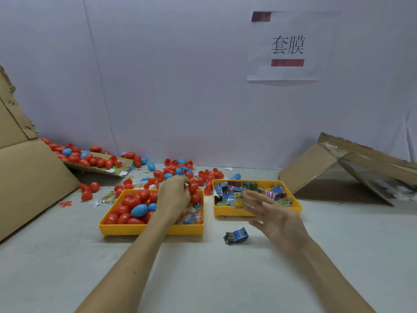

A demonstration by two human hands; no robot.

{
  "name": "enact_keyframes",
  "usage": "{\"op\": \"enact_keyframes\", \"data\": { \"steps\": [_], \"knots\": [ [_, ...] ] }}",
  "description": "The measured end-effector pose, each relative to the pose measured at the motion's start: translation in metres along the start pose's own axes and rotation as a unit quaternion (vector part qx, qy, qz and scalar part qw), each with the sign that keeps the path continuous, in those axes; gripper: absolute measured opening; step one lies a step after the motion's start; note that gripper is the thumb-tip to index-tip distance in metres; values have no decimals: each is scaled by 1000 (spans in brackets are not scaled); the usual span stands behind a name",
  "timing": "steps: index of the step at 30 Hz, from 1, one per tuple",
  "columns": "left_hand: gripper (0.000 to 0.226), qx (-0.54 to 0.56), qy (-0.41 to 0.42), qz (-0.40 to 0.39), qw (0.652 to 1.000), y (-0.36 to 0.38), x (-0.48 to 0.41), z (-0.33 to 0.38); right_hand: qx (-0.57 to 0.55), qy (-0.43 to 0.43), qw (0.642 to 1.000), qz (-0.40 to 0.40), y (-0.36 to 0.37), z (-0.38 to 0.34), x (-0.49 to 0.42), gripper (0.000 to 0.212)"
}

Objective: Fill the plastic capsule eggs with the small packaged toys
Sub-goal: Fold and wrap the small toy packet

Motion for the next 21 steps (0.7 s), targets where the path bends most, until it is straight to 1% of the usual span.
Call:
{"op": "enact_keyframes", "data": {
  "steps": [1,2,4,6,7,9,11,12,13,14,15,16,18,21],
  "knots": [
    [25,16,10,18,1000,-2,1,6,-1,0,1000,2,0,0,0,43],
    [23,20,21,12,1000,-1,4,11,-1,0,1000,3,0,1,0,42],
    [22,7,41,-36,999,9,9,19,3,1,1000,4,1,2,0,40],
    [19,1,38,-66,997,17,11,21,6,2,1000,8,2,2,1,38],
    [18,-2,33,-64,997,19,10,20,8,3,1000,12,1,2,1,37],
    [18,-12,26,-29,999,17,5,17,13,2,1000,17,1,2,2,36],
    [26,-31,44,2,999,19,-3,17,20,-1,1000,21,-1,1,1,34],
    [37,-49,58,-21,997,25,-6,18,25,-2,999,24,-1,1,1,33],
    [47,-66,70,-68,993,35,-8,18,31,-3,999,25,-2,2,1,32],
    [49,-78,79,-122,986,45,-10,18,35,-4,999,27,-2,2,1,32],
    [43,-80,82,-163,980,54,-10,18,38,-4,999,29,-3,3,0,33],
    [35,-72,79,-184,977,60,-11,18,38,-4,999,31,-4,3,0,35],
    [26,-53,58,-167,983,65,-17,17,38,-4,999,35,-6,2,-1,35],
    [22,-64,37,-152,986,66,-21,20,43,-7,998,34,-7,1,-2,32]
  ]
}}
Point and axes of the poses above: each hand's wrist, its own x-axis away from the middle knuckle, its own y-axis out of the palm, z = x × y, the point moved 7 cm from there along -x, towards the middle knuckle, and after that the axes turned 15 degrees about z, right-handed, at the moved point
